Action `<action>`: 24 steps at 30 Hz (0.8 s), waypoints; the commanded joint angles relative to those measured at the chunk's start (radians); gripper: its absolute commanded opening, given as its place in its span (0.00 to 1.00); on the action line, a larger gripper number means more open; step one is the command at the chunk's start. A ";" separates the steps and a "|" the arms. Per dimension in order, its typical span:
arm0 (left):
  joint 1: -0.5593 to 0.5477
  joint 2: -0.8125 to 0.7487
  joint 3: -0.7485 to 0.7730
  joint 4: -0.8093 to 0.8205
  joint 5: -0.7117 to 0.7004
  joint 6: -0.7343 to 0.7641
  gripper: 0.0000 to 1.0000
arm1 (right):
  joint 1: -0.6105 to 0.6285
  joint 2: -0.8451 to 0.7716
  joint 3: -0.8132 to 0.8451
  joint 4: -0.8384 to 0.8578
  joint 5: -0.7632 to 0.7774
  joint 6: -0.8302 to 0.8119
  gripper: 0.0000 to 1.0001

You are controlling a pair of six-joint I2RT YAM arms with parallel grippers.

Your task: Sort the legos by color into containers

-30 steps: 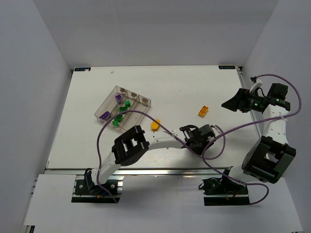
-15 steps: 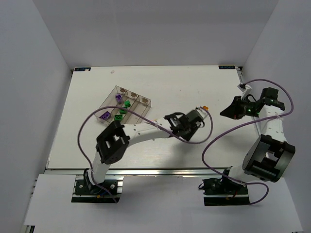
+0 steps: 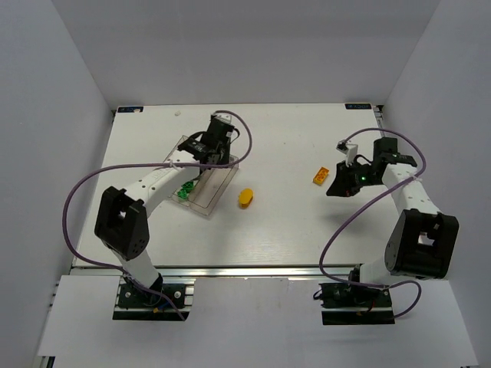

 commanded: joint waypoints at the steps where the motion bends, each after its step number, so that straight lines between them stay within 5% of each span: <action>1: 0.060 -0.033 -0.024 -0.048 -0.026 -0.001 0.00 | 0.059 -0.019 -0.012 0.095 0.117 0.056 0.15; 9: 0.196 0.005 -0.072 -0.054 -0.017 0.031 0.00 | 0.142 0.012 0.005 0.148 0.196 0.132 0.29; 12: 0.222 0.030 -0.078 -0.057 -0.006 0.038 0.11 | 0.182 0.022 0.011 0.150 0.229 0.131 0.35; 16: 0.253 0.061 -0.075 -0.069 0.008 0.033 0.45 | 0.191 0.036 0.020 0.152 0.243 0.135 0.42; 19: 0.262 0.074 -0.069 -0.075 0.015 0.032 0.58 | 0.195 0.041 0.024 0.156 0.251 0.137 0.44; 24: 0.262 0.051 -0.049 -0.063 0.090 0.045 0.64 | 0.195 0.045 0.031 0.176 0.282 0.148 0.51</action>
